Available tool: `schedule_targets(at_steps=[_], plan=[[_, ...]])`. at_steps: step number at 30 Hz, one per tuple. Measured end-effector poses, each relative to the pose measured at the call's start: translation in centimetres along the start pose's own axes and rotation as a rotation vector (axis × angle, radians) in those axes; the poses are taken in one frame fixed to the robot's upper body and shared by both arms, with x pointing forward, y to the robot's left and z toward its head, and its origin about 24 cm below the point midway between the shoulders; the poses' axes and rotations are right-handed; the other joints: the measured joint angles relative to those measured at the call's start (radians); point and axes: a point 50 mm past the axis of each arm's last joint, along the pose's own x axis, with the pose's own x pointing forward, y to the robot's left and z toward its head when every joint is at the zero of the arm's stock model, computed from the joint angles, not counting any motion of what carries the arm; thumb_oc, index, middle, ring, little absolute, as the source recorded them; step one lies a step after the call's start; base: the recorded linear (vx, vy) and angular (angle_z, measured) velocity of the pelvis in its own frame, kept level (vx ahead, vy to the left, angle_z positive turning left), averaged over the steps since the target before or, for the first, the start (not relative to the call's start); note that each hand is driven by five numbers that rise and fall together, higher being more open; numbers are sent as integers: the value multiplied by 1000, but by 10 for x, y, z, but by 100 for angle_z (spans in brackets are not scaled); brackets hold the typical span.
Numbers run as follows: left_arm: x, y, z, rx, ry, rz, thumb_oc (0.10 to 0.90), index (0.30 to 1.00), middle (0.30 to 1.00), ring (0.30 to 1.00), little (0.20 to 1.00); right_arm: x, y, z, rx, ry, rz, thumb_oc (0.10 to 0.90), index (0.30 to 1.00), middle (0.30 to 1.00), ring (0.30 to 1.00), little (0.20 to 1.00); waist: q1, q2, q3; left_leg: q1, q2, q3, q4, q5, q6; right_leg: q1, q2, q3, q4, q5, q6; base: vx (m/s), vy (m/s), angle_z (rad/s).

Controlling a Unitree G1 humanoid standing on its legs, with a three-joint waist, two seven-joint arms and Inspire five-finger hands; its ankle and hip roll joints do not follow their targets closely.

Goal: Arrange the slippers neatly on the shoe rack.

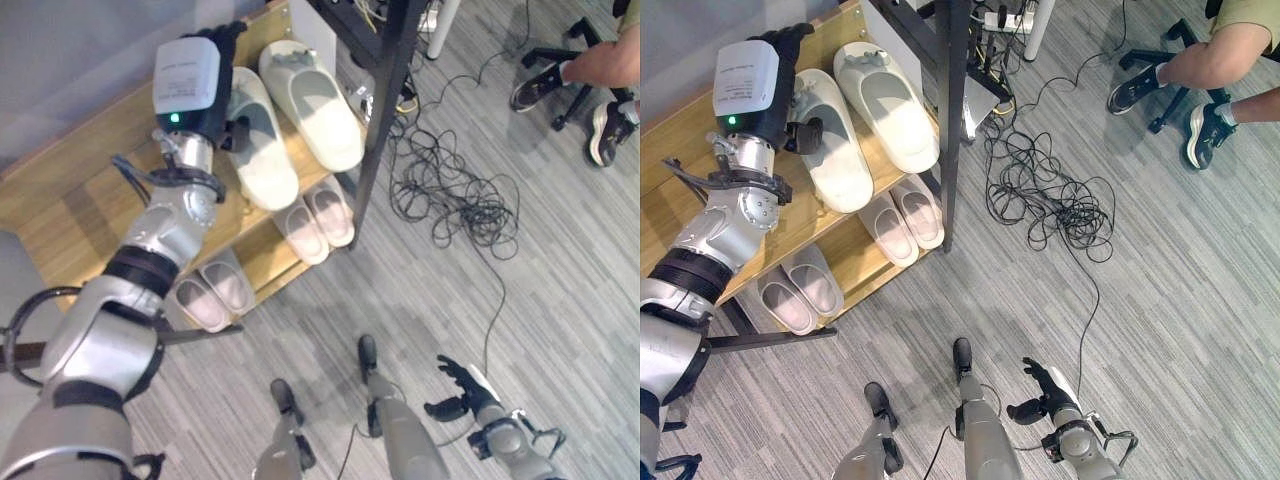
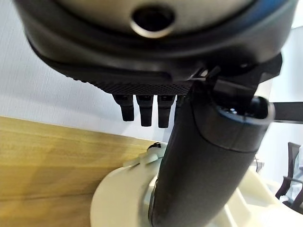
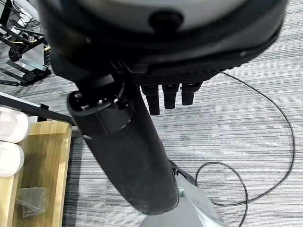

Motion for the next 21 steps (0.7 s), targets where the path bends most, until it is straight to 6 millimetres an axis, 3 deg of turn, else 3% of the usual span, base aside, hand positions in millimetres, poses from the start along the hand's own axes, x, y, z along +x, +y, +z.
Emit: schedule_targets(at_steps=[7,11,17,21], plan=[[-7,-7,11,-81,-14,-3,800,900,900,900,900,0,0,0,0,3,-2,800,900,900,900,900,2,0,0,-8,0,-18,0,6,0,1,-2,-15,0,0,0,-20,-21,6],[-22,-11,19,-158,-48,-12,800,900,900,900,900,0,0,0,-1,4,-2,800,900,900,900,900,6,-1,0,-9,0,-24,0,9,0,5,-4,-21,0,0,0,-18,-9,4],[-41,-14,37,-304,-86,10,800,900,900,900,900,0,1,-1,1,10,-3,800,900,900,900,900,35,-1,2,-7,0,-45,0,17,-1,17,-5,-39,0,0,0,-21,-10,8],[-52,-8,37,-373,-79,52,800,900,900,900,900,0,1,0,0,8,-3,800,900,900,900,900,53,-2,3,-8,0,-47,0,20,-1,17,-6,-39,-1,-4,4,-7,-2,1]])
